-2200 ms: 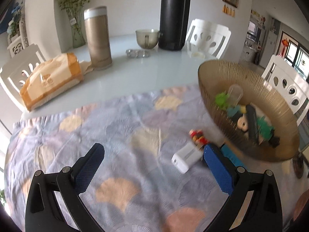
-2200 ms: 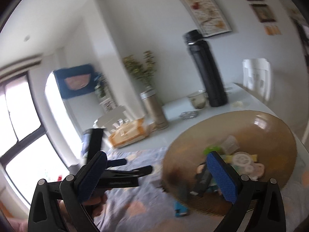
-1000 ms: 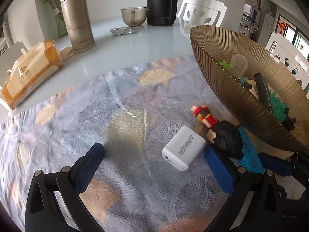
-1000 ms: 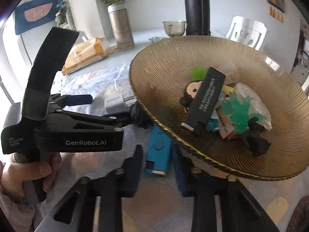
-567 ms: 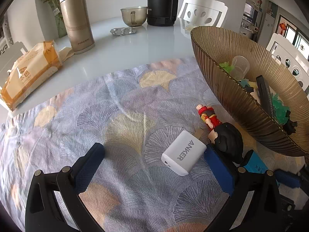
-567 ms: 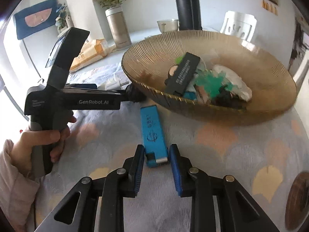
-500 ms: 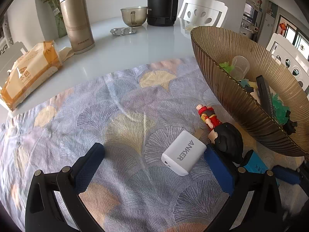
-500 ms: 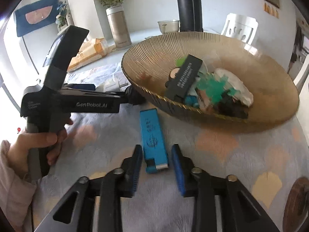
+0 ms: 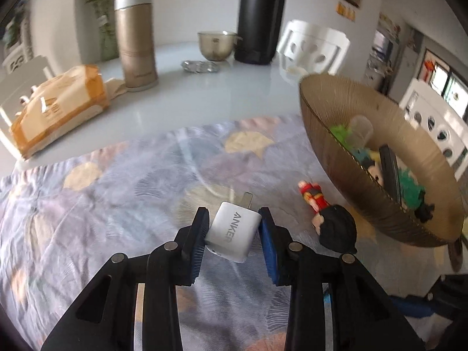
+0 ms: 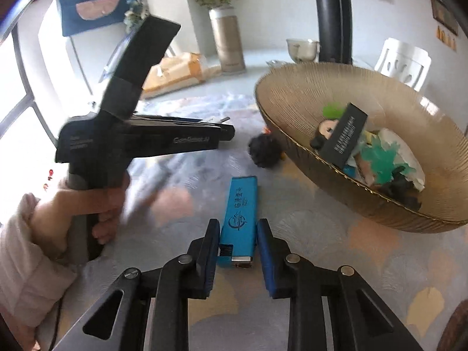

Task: Organize rigid objects
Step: 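Lift the charger and USB stick and carry both toward the amber bowl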

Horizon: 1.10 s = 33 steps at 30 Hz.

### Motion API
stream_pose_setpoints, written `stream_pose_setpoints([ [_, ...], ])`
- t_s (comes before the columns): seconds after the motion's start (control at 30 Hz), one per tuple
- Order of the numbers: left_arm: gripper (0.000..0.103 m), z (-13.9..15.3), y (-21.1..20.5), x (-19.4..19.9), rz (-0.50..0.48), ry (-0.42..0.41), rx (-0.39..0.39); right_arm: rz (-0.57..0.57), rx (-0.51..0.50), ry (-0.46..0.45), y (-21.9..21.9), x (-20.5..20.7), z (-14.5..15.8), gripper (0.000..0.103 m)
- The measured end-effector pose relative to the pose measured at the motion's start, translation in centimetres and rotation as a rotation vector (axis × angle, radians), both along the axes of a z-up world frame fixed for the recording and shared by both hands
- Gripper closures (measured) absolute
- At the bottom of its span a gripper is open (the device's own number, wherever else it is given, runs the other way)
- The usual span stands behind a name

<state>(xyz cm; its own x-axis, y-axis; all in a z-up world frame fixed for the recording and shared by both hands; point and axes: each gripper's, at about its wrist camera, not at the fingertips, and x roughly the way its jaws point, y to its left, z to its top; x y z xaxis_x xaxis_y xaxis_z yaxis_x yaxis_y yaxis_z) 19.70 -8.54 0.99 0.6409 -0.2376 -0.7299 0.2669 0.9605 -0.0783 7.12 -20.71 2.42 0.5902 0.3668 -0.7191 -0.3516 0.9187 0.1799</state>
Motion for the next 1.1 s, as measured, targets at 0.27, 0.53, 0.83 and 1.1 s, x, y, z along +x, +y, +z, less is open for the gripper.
stream_pose_setpoints([
  [0.27, 0.071, 0.1, 0.0, 0.0, 0.016, -0.012, 0.014, -0.009, -0.019, 0.022, 0.6, 0.4, -0.3, 0.078],
  [0.53, 0.071, 0.1, 0.2, 0.0, 0.022, -0.009, 0.009, 0.014, -0.136, 0.018, 2.6, 2.0, -0.8, 0.079],
  [0.83, 0.071, 0.1, 1.0, 0.0, 0.050, -0.007, -0.011, -0.008, 0.022, -0.119, -0.2, -0.5, 1.5, 0.079],
  [1.1, 0.071, 0.8, 2.4, -0.7, 0.079, -0.049, -0.089, -0.022, 0.143, -0.189, -1.5, -1.7, 2.8, 0.079],
])
